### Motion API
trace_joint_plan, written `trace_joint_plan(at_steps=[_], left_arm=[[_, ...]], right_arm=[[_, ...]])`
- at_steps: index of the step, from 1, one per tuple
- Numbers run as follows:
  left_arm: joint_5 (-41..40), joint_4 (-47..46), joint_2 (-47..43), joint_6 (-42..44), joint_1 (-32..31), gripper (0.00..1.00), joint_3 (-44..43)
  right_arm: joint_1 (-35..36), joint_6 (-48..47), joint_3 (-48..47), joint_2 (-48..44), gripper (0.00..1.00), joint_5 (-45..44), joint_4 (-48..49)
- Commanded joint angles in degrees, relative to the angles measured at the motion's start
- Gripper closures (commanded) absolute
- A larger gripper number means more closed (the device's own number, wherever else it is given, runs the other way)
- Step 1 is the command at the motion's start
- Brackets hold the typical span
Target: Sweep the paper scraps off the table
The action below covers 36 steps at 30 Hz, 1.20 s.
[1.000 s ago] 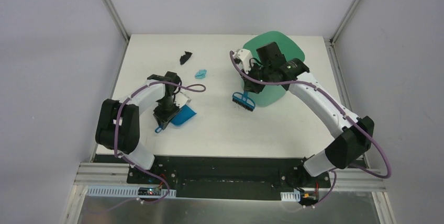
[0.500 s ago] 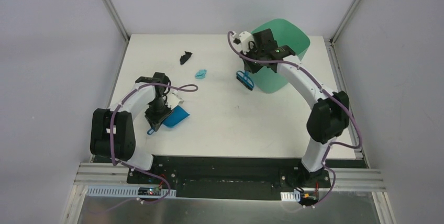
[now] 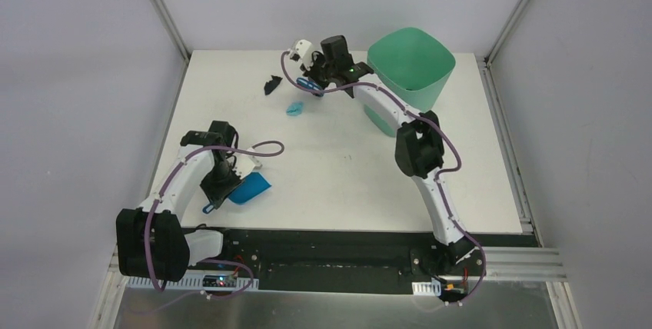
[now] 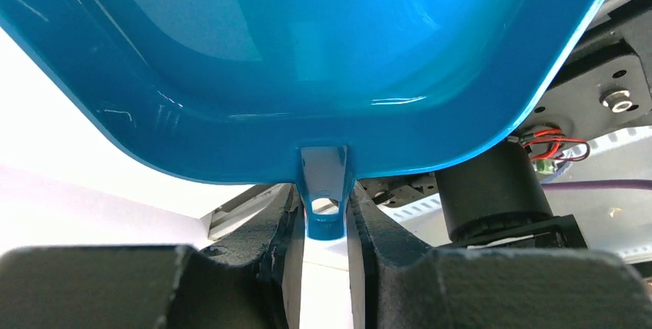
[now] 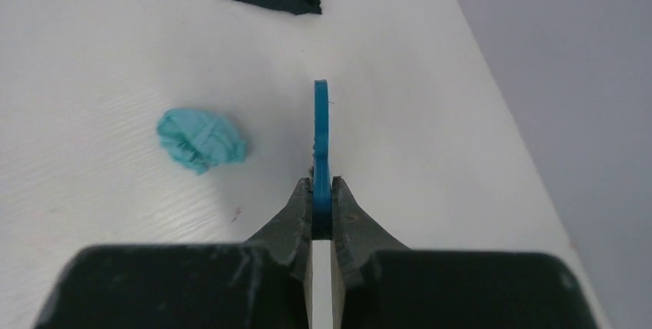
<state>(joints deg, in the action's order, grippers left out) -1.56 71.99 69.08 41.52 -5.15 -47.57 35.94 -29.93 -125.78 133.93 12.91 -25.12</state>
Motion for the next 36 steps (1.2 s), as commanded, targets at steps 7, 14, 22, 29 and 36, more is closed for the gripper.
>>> trace_joint_plan(at_steps=[7, 14, 22, 29, 36], left_arm=[[1.42, 6.23, -1.50, 0.84, 0.55, 1.00, -2.43], [1.47, 7.88, -1.30, -0.72, 0.58, 1.00, -3.14], [1.12, 9.43, -2.17, -0.75, 0.58, 1.00, -2.99], [0.59, 10.32, -1.27, -0.10, 0.60, 1.00, -4.59], [0.34, 10.68, -2.18, 0.23, 0.57, 1.00, -4.96]], right_arm=[[2.19, -30.15, -12.00, 15.60, 1.00, -1.54, 27.20], [2.39, -35.34, -16.19, 24.17, 1.00, 4.28, 40.67], [3.14, -35.34, -17.17, 27.00, 1.00, 4.28, 42.99], [3.39, -35.34, -8.79, 21.04, 1.00, 4.28, 38.89], [3.35, -35.34, -5.24, 15.97, 1.00, 4.28, 31.51]])
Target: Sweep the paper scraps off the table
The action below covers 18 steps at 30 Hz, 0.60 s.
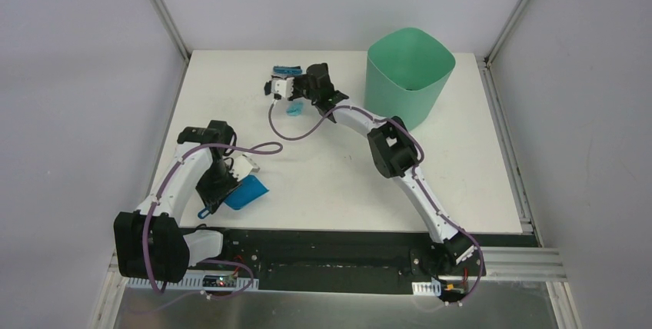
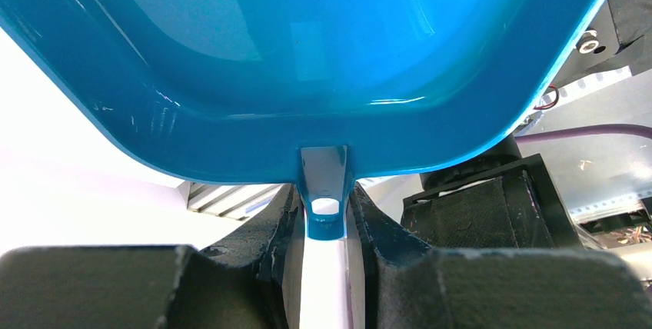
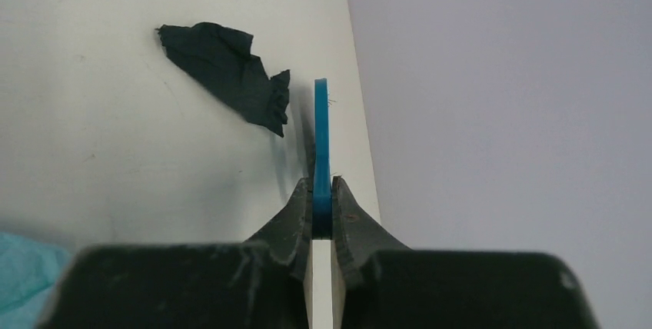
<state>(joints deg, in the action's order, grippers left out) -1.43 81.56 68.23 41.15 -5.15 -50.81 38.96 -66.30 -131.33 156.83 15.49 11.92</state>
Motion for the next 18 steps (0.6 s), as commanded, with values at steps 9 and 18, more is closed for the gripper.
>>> trace_joint_plan(at_steps=[9, 18], left_arm=[[0.89, 1.07, -3.09, 0.05, 0.66, 1.00, -1.31], [-0.25, 1.31, -4.95, 1.52, 0.66, 1.00, -2.13]], right_arm=[[0.58, -12.03, 3.88, -13.22, 1.00, 24.65, -19.28], [1.24, -17.38, 8.02, -20.53, 1.00, 20.94, -37.07]])
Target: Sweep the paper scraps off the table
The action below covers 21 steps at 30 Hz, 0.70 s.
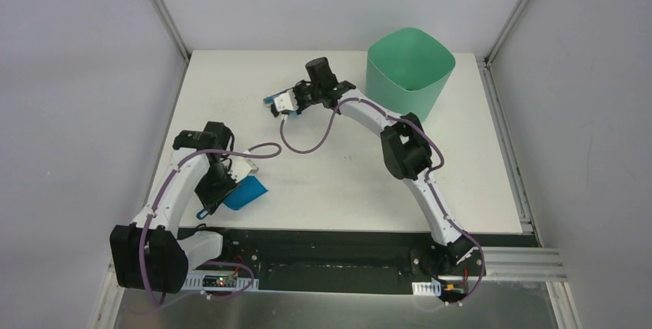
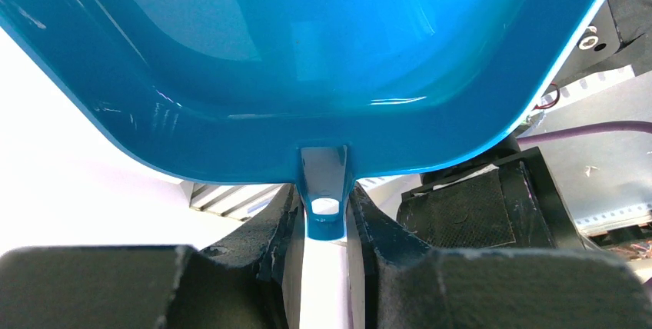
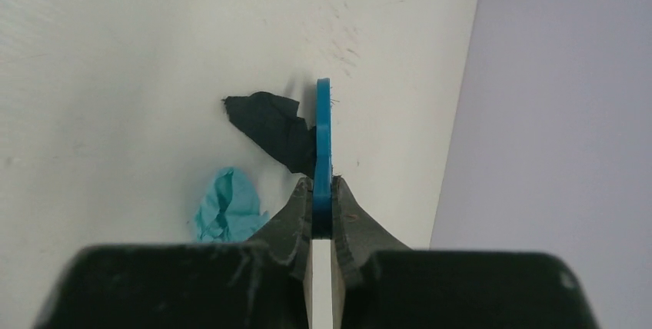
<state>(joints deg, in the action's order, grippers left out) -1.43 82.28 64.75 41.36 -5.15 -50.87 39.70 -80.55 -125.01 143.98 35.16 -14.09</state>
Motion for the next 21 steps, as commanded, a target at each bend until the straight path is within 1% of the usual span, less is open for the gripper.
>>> trace_joint_plan(at_steps=[1, 8, 11, 14, 15, 18, 21], left_arm=[[-0.24, 0.45, -1.61, 1.53, 0.66, 1.00, -2.27], [-2.48, -2.30, -1.74, 4.69, 0.60, 1.00, -2.34], [-2.51, -3.00, -1.86, 6.06, 0.58, 1.00, -2.01], [-1.76, -4.16, -1.69, 7.20, 0.59, 1.00, -1.25], [-1.32, -4.61, -1.59, 7.55, 0.58, 1.00, -0.97], [1.16, -5.63, -0.71, 8.68, 0.49, 1.00, -1.04], [5.17, -6.83, 2.19, 9.26, -0.53, 1.00, -2.59]], right_arm=[[0.73, -2.31, 2.61, -8.80, 1.00, 0.22, -12.35], [2.19, 1.27, 12.88, -21.04, 1.00, -6.02, -23.64], [2.24, 3.12, 17.78, -25.90, 1.00, -7.58, -30.22], [2.31, 6.67, 23.84, -31.12, 1.00, -9.86, -31.44], [2.29, 9.21, 25.12, -32.72, 1.00, -10.73, -31.80], [2.03, 16.44, 26.98, -37.46, 1.00, -14.26, -31.40], [1.03, 25.89, 27.27, -42.47, 1.00, -19.09, -27.13]])
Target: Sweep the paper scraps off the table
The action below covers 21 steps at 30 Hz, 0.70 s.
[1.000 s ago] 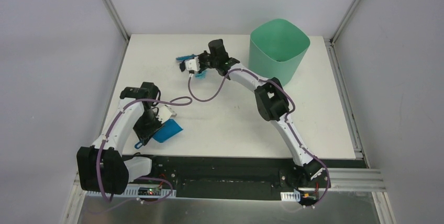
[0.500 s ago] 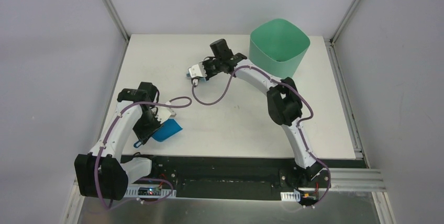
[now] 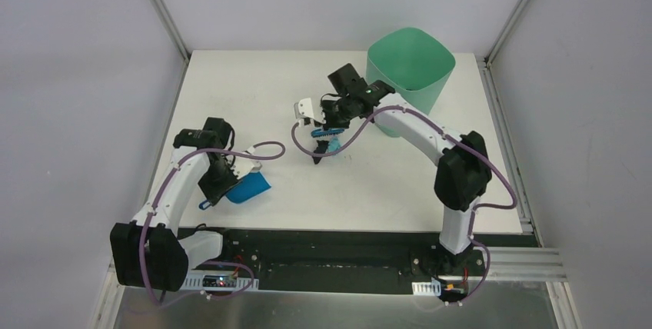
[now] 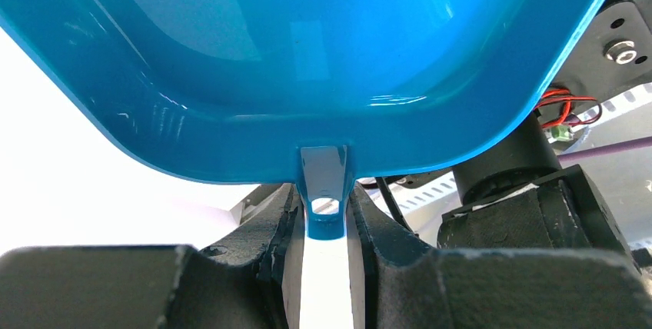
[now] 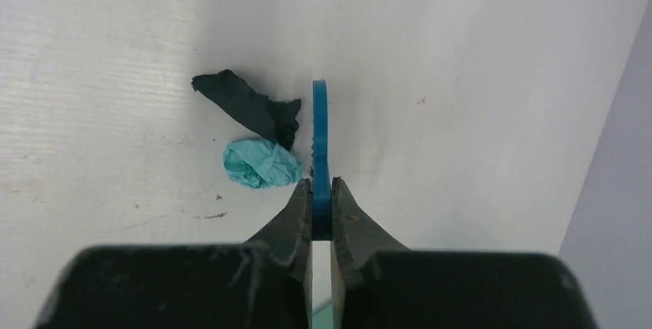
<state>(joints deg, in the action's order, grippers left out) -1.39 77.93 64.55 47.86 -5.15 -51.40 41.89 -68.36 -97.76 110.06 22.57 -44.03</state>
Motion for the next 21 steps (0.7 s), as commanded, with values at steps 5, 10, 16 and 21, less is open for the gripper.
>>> trace_joint_plan(at_steps=[5, 10, 16, 21], left_arm=[[7.11, -2.98, 10.75, -1.34, -8.91, 1.00, -6.60], [5.81, -6.68, 19.64, -7.10, -18.19, 1.00, -9.24], [8.37, -16.98, 29.10, -12.84, -22.26, 0.99, -9.47], [7.47, -22.08, 31.35, -14.11, -22.71, 0.92, -8.22]], right_arm=[[-2.34, 27.29, 0.36, -15.90, 1.00, -18.69, 6.93], [-10.12, 35.45, 6.69, -24.71, 1.00, -13.20, 3.56], [-13.51, 39.13, 15.16, -30.35, 1.00, -7.50, 0.50], [-13.63, 44.72, 19.16, -32.19, 1.00, -5.09, 1.04]])
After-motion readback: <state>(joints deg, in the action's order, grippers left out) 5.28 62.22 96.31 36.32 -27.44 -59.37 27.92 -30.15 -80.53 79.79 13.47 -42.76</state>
